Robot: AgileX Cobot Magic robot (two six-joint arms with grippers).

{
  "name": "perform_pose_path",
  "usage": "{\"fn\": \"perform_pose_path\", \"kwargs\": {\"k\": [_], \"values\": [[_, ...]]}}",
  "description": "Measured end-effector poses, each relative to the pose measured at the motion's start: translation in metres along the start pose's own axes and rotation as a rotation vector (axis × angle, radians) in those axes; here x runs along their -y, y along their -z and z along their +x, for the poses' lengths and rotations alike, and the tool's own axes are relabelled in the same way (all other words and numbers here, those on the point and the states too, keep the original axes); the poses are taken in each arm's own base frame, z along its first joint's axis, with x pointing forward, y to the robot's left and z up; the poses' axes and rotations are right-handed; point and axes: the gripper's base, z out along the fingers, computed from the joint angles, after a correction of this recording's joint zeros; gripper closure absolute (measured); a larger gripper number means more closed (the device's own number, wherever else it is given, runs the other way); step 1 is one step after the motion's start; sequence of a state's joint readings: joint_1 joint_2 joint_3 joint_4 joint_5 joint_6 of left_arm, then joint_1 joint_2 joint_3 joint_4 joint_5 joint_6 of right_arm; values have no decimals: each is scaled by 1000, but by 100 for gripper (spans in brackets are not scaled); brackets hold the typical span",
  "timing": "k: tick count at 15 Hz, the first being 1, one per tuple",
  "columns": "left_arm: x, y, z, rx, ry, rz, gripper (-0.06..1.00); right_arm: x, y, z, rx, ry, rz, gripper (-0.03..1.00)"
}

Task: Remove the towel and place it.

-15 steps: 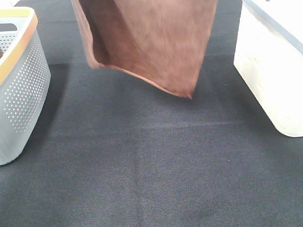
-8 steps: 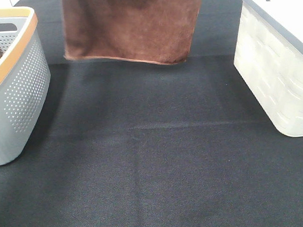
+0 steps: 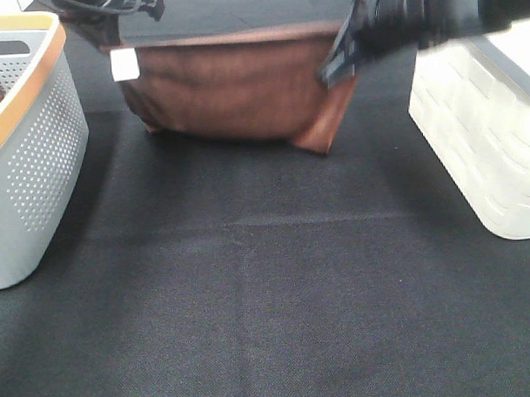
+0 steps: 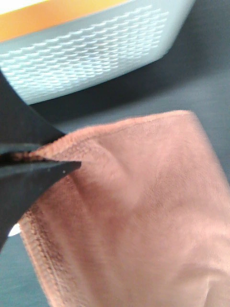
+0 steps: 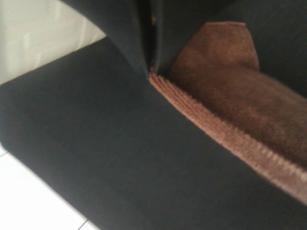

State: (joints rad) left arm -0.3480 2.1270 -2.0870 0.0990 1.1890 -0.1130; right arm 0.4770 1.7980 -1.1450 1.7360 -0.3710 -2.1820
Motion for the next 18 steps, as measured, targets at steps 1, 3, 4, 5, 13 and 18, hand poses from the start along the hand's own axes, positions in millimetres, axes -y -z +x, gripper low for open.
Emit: {"fn": "perform_pose_path", "kwargs": {"k": [1,3,4,5,13,18], "values": [[1,-2,2,-18,3,11,94,-11,1,9,-34,23,-13,97],[5,-5,7,-42,1,28,94,-22,3,22,-79,46,-26,97],[15,-11,16,-84,-21,37,94,-37,7,37,-134,81,-37,97],[22,-18,25,-124,-42,37,94,-44,11,44,-154,89,-49,97],[37,-36,114,-420,-93,48,94,-69,55,89,-175,-98,-243,97],[45,-40,150,-523,-124,54,94,-90,68,121,-254,-207,-372,97]]}}
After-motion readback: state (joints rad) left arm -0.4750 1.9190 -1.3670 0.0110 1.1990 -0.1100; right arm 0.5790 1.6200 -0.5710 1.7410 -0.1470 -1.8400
